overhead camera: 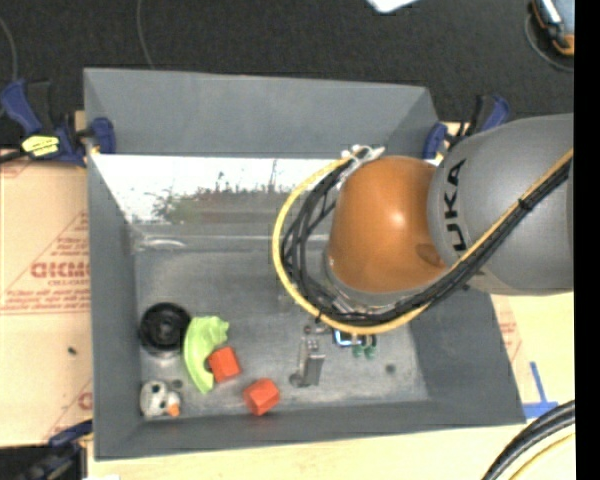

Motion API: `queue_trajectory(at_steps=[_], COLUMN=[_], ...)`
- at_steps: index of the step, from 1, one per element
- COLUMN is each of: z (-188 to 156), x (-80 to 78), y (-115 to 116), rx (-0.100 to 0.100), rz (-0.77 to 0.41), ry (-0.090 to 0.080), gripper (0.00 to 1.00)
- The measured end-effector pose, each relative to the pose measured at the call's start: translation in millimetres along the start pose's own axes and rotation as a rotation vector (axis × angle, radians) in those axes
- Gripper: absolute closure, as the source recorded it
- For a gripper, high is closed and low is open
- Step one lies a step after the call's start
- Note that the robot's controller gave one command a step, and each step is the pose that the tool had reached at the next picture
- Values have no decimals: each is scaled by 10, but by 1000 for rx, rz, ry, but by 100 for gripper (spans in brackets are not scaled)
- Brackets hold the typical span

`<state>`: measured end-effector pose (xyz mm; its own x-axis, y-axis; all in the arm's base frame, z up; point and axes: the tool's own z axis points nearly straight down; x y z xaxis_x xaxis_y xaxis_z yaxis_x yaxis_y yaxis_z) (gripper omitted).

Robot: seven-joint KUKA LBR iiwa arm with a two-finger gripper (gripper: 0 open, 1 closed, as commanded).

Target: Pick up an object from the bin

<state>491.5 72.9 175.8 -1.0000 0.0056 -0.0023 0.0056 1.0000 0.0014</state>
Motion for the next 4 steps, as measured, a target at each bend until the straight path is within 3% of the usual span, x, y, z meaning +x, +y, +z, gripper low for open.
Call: queue_trajectory(at_steps=[1,2,3,4], z=[0,384,644,1005], x=[0,124,-42,92], y=[0,283,245,355], rx=[0,1,1,1], rz=[1,-139,-193,-152], ry=[0,-6,-3,-5], gripper=[0,0,0,0])
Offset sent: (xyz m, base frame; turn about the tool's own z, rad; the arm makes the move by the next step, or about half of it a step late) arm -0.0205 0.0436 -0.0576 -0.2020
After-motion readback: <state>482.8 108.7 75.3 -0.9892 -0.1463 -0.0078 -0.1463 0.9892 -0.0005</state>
